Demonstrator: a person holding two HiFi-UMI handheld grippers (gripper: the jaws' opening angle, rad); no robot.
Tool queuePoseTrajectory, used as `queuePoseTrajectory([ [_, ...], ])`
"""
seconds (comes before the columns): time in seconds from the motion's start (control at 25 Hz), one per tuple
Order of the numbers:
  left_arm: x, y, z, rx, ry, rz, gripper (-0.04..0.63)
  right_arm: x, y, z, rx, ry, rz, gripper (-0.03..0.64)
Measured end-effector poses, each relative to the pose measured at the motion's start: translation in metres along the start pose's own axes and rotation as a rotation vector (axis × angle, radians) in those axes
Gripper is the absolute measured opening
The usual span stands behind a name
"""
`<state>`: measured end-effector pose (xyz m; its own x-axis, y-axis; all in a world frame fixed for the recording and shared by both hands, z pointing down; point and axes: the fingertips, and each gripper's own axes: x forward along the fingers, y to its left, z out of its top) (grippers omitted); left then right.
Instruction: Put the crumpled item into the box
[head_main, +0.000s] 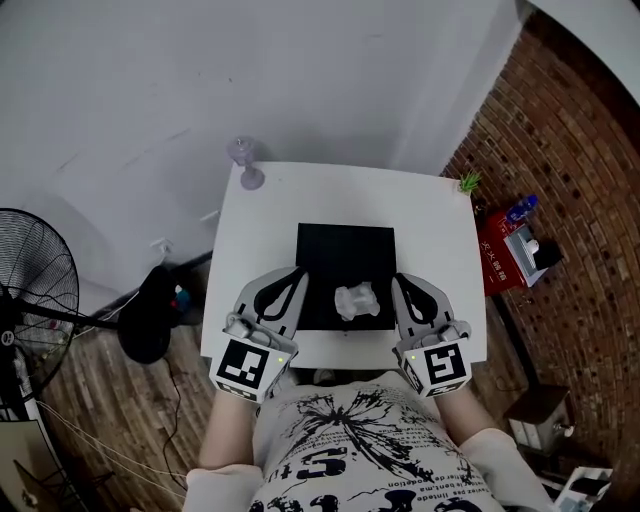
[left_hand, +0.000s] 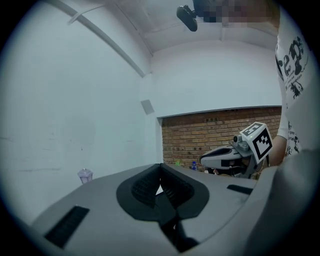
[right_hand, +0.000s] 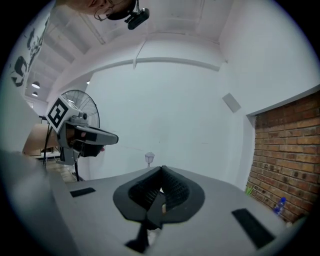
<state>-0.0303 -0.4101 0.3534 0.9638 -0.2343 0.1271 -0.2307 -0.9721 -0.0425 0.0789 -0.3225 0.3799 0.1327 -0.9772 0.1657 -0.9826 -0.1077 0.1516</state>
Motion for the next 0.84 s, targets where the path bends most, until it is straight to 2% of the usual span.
queuePoseTrajectory([
  [0.12,0.003,-0.002,0.001,-0.023,-0.037,0.012,0.014,0.001,-0.001,-0.004,0.011,0.007,0.004,0.012],
  [0.4,0.009,-0.008,-0.023,-0.029,0.076,-0.007,0.014,0.006,-0.002,-0.015,0.036,0.023,0.015,0.012],
  [0.84,0.021,-0.006,-0.039,-0.038,0.097,-0.01,0.014,0.018,-0.001,-0.021,0.038,0.016,0.021,0.012],
])
